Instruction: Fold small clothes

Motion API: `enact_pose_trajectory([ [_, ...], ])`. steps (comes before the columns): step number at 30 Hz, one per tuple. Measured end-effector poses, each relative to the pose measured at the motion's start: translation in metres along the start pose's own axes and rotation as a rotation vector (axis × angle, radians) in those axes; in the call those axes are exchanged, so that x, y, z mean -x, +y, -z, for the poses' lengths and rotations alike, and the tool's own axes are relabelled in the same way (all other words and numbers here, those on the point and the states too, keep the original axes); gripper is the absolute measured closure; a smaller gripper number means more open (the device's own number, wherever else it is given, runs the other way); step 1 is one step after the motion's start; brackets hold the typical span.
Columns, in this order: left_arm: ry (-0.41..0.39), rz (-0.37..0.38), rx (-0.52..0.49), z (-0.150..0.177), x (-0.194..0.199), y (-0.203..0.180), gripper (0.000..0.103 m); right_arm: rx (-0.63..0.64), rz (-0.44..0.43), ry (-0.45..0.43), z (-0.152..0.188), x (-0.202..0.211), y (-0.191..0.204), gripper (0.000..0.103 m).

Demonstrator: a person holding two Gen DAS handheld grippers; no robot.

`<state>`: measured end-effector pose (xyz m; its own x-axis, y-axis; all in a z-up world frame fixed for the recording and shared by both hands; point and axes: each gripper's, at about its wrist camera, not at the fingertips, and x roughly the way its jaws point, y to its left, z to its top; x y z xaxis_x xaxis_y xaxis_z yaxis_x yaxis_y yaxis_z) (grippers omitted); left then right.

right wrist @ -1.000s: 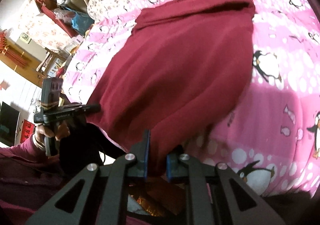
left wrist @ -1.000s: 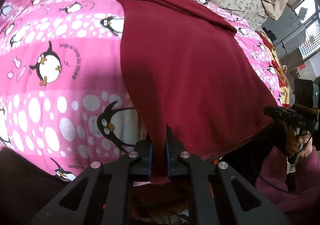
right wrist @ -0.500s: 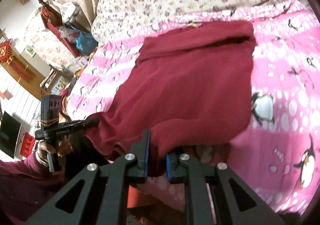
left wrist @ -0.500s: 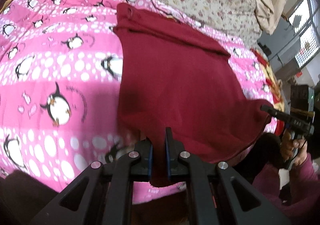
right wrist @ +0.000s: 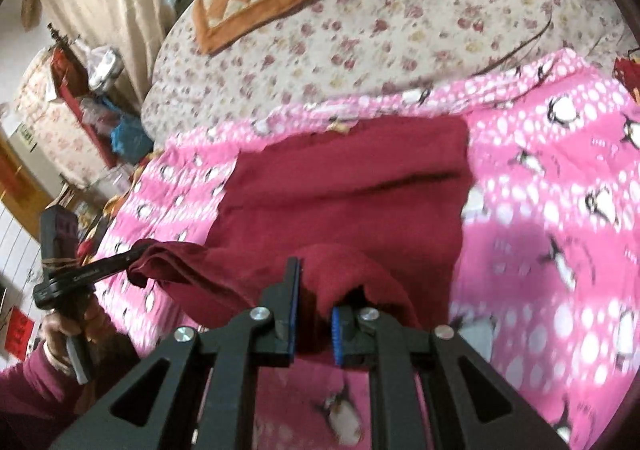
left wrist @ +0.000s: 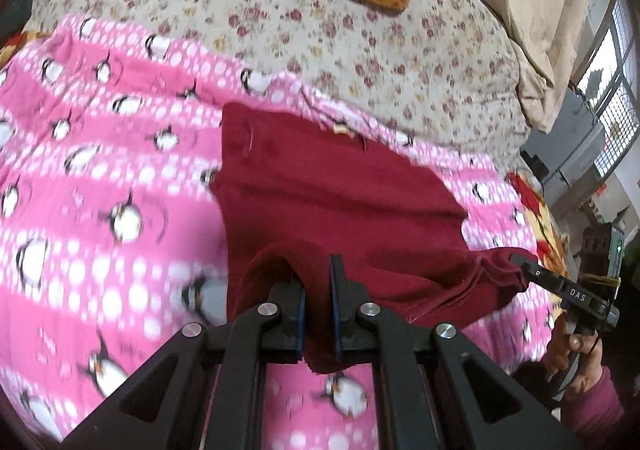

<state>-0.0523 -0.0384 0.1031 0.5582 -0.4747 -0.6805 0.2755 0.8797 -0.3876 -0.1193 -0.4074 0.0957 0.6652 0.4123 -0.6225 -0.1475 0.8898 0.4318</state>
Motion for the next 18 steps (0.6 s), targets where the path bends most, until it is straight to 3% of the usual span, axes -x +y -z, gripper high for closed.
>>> enact_pose_trajectory([
  [5,-0.020,-0.026,0.004,-0.033,-0.023,0.003,0.103,-0.033,0.021,-0.059,-0.034,-0.015,-0.012,0.091],
  [18,0.004,-0.069,0.062,-0.107,-0.100,0.022,0.103,-0.090,0.075,-0.064,-0.099,-0.085,-0.051,0.091],
])
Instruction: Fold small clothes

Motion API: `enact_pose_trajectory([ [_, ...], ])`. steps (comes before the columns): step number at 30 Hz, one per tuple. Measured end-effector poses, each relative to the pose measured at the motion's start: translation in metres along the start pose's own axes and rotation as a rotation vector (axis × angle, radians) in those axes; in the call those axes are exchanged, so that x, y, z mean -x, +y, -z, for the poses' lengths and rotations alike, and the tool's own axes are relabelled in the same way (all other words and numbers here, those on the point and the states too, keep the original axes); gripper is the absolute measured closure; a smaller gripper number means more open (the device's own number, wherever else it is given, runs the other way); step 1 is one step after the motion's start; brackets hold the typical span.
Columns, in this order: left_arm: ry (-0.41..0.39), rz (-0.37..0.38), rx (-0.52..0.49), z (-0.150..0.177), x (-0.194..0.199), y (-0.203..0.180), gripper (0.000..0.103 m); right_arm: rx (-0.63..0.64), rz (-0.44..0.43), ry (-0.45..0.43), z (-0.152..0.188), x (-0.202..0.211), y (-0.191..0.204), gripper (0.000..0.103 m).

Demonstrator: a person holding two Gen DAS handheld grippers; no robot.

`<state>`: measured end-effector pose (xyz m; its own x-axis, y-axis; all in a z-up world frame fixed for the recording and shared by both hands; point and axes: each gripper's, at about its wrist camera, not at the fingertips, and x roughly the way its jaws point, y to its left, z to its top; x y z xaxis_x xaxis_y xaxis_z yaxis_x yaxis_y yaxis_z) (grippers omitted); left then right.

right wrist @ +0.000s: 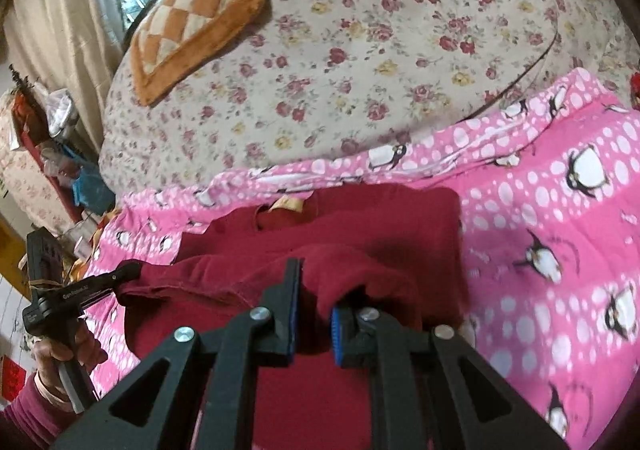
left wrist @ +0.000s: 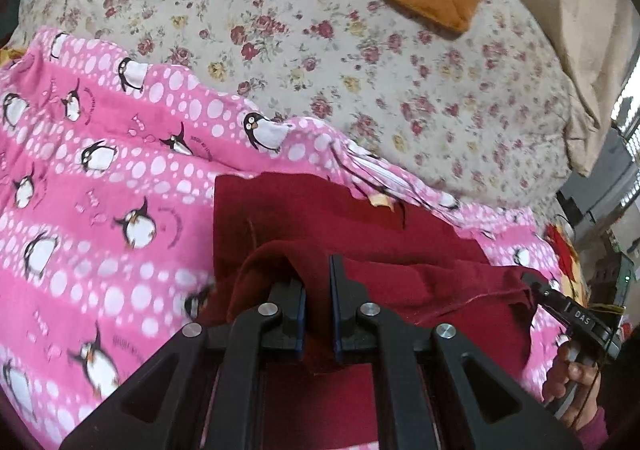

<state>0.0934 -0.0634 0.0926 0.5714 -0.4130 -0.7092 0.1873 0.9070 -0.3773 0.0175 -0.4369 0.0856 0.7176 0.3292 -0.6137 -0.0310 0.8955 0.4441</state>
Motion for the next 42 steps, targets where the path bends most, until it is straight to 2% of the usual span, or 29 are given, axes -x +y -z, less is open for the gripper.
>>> enact_pose_trajectory([
  [7,0.034,-0.040,0.008,-0.027,-0.044,0.009,0.103,-0.024,0.028,0.015,-0.032,-0.050,-0.016,0.091],
  [13,0.061,-0.063,0.006,-0.035,-0.070,0.015,0.103,-0.089,0.042,0.050,-0.040,-0.089,-0.036,0.091],
  [16,0.070,-0.051,0.020,-0.036,-0.079,0.019,0.103,-0.123,0.040,0.050,-0.040,-0.099,-0.044,0.090],
  [20,0.099,-0.001,0.049,-0.039,-0.082,0.026,0.103,-0.201,0.016,0.118,-0.043,-0.112,-0.057,0.086],
  [22,0.102,0.038,0.053,-0.044,-0.074,0.027,0.102,-0.229,-0.021,0.107,-0.047,-0.104,-0.059,0.083],
  [24,0.092,0.058,0.054,-0.048,-0.065,0.027,0.095,-0.220,-0.050,0.073,-0.052,-0.088,-0.054,0.082],
  [25,0.073,0.053,0.052,-0.051,-0.059,0.027,0.086,-0.210,-0.050,0.065,-0.053,-0.083,-0.051,0.079],
  [26,0.044,0.047,0.046,-0.053,-0.050,0.026,0.082,-0.193,-0.046,0.050,-0.054,-0.076,-0.046,0.077],
  [28,0.009,0.056,0.045,-0.057,-0.039,0.026,0.081,-0.174,-0.040,0.031,-0.054,-0.067,-0.040,0.064],
  [29,0.006,0.053,0.047,-0.057,-0.037,0.026,0.081,-0.173,-0.031,0.028,-0.053,-0.065,-0.038,0.061],
  [31,0.006,0.040,0.048,-0.056,-0.036,0.026,0.081,-0.165,0.044,-0.015,-0.053,-0.057,-0.036,0.043],
  [32,0.009,0.036,0.041,-0.054,-0.038,0.024,0.081,-0.166,0.087,-0.060,-0.053,-0.050,-0.037,0.042],
  [34,0.023,0.022,0.022,-0.050,-0.045,0.020,0.081,-0.182,0.068,-0.105,-0.054,-0.041,-0.043,0.042],
  [36,0.037,0.011,0.006,-0.044,-0.053,0.017,0.081,-0.178,0.021,-0.070,-0.055,-0.047,-0.042,0.042],
  [38,0.056,-0.026,-0.009,-0.038,-0.065,0.013,0.081,-0.126,0.073,-0.001,-0.055,-0.064,-0.036,0.046],
  [40,0.071,-0.100,-0.016,-0.031,-0.077,0.012,0.081,-0.097,0.112,0.037,-0.055,-0.081,-0.035,0.058],
  [42,0.097,-0.167,-0.013,-0.025,-0.089,0.018,0.081,-0.109,0.166,0.066,-0.057,-0.099,-0.045,0.058],
])
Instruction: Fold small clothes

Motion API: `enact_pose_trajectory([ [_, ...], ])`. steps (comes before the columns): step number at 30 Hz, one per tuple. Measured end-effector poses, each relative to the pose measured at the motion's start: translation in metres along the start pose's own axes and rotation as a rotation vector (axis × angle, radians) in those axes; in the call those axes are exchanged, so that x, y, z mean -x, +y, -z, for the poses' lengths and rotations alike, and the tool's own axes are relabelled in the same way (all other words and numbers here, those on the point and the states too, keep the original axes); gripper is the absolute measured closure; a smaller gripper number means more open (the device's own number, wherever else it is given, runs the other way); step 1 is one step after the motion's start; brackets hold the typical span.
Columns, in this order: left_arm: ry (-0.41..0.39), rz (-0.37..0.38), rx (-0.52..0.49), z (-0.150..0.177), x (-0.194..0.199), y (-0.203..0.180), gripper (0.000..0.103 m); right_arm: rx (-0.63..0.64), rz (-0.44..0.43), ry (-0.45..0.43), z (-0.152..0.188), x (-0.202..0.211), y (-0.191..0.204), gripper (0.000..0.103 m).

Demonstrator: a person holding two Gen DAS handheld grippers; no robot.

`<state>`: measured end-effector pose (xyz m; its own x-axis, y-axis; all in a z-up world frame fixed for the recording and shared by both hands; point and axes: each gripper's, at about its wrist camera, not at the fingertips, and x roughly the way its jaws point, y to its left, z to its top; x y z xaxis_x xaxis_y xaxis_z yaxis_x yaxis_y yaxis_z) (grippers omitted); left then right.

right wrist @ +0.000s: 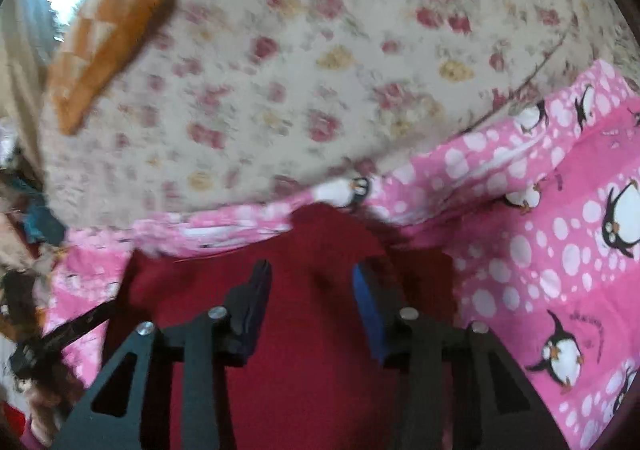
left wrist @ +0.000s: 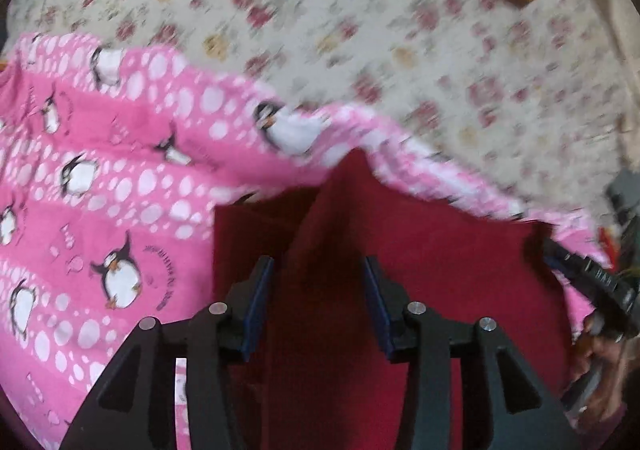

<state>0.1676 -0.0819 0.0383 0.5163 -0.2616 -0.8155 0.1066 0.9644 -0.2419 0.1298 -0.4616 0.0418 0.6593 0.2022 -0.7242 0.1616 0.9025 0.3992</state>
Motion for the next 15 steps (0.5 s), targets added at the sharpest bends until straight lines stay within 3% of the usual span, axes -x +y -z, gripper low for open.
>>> enact_pose_trajectory([
  [2,0.023,-0.029,0.019,0.005,-0.011,0.009,0.081,-0.036,0.082,0.051,-0.002,-0.027,-0.011,0.059],
  [5,0.032,0.031,0.054,0.009,-0.013,0.022,0.081,-0.061,0.124,0.086,0.002,-0.050,-0.023,0.061],
  [10,0.015,0.089,0.036,0.020,0.016,0.032,0.081,-0.031,0.109,0.039,0.007,-0.014,-0.009,0.057],
  [13,0.004,0.128,0.017,0.036,0.035,0.037,0.081,0.047,0.011,0.030,0.017,0.015,0.028,0.046],
  [15,0.004,0.131,-0.002,0.048,0.044,0.038,0.081,0.095,-0.076,0.048,0.024,0.019,0.058,0.046],
])
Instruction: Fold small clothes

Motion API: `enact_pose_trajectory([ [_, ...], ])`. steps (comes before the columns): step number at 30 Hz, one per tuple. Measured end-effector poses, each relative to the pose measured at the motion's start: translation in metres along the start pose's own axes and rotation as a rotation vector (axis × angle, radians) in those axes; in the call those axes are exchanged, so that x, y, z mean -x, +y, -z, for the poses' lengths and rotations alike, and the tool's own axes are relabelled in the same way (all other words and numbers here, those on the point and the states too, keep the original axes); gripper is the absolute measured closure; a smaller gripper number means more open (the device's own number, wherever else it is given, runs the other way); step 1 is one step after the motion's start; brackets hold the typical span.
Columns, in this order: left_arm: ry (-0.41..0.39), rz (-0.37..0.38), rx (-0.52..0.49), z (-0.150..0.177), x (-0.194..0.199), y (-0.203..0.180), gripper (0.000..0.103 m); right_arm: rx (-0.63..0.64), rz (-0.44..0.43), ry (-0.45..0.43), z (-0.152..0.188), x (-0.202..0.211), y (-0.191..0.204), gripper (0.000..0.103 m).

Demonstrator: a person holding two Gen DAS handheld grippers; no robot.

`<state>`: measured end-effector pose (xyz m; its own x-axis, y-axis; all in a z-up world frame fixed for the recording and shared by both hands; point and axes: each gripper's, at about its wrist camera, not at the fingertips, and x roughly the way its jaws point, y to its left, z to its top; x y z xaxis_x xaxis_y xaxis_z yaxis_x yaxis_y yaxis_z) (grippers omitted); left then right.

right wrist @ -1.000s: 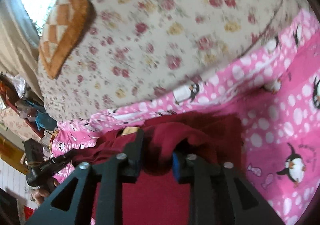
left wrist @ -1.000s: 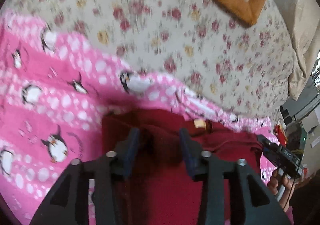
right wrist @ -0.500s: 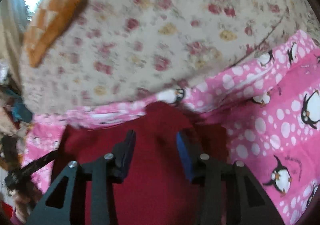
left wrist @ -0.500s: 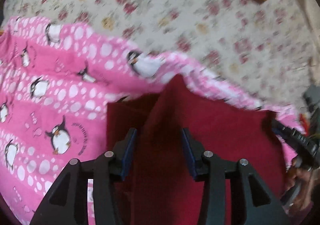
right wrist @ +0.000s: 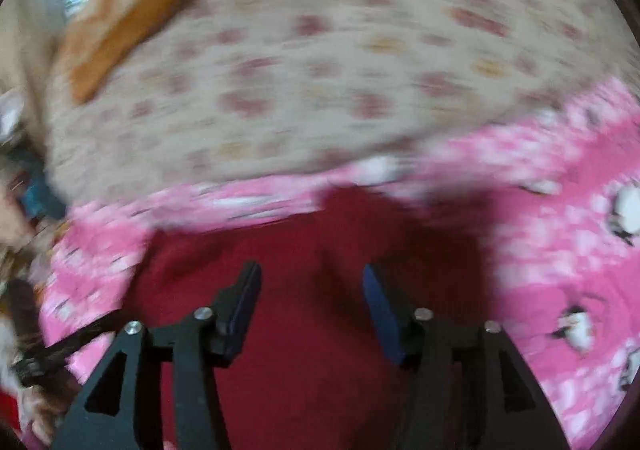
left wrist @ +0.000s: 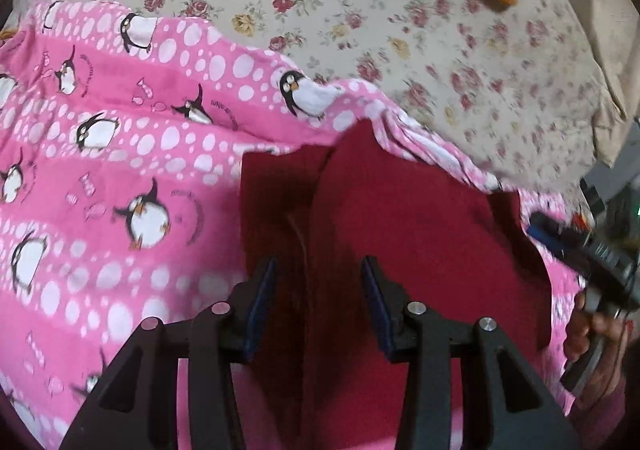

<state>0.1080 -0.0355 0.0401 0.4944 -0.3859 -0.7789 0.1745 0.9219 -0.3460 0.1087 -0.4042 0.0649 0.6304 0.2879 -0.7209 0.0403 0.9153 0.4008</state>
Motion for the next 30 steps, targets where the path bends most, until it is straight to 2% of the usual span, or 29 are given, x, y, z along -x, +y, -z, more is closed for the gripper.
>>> enact_pose_trajectory([
  [2,0.008,-0.005,-0.017,0.016,0.007,-0.001,0.081,0.033,-0.119,0.047,0.007,-0.011,0.038,0.046],
  [4,0.011,-0.003,-0.012,0.029,0.008,-0.002,0.081,0.065,-0.188,0.099,0.013,-0.032,0.080,0.046],
  [9,0.012,0.046,0.039,0.045,0.006,0.008,0.082,0.180,-0.219,0.185,0.025,-0.088,0.163,0.046],
  [11,0.006,0.062,0.064,0.050,0.004,0.013,0.086,0.216,-0.206,0.232,0.030,-0.112,0.187,0.047],
  [12,0.003,0.069,0.072,0.051,0.003,0.015,0.086,0.223,-0.189,0.239,0.032,-0.118,0.191,0.054],
  [13,-0.006,0.076,0.079,0.051,0.003,0.016,0.087,0.227,-0.159,0.251,0.035,-0.128,0.194,0.070],
  [15,-0.005,0.091,0.079,0.052,0.004,0.016,0.093,0.226,-0.102,0.291,0.038,-0.147,0.197,0.090],
  [17,0.008,0.110,0.070,0.052,0.007,0.013,0.099,0.207,-0.124,0.290,0.040,-0.147,0.193,0.096],
  [21,-0.011,0.113,0.039,0.056,0.026,0.010,0.099,0.252,-0.185,0.254,0.038,-0.133,0.204,0.097],
  [27,-0.030,0.054,0.063,0.046,0.032,0.012,0.099,0.224,-0.201,0.309,0.052,-0.159,0.203,0.095],
  [29,-0.042,0.047,0.072,0.040,0.031,0.010,0.099,0.194,-0.247,0.272,0.049,-0.144,0.192,0.087],
  [30,-0.047,0.039,0.068,0.038,0.031,0.007,0.099,0.182,-0.268,0.263,0.044,-0.129,0.183,0.069],
])
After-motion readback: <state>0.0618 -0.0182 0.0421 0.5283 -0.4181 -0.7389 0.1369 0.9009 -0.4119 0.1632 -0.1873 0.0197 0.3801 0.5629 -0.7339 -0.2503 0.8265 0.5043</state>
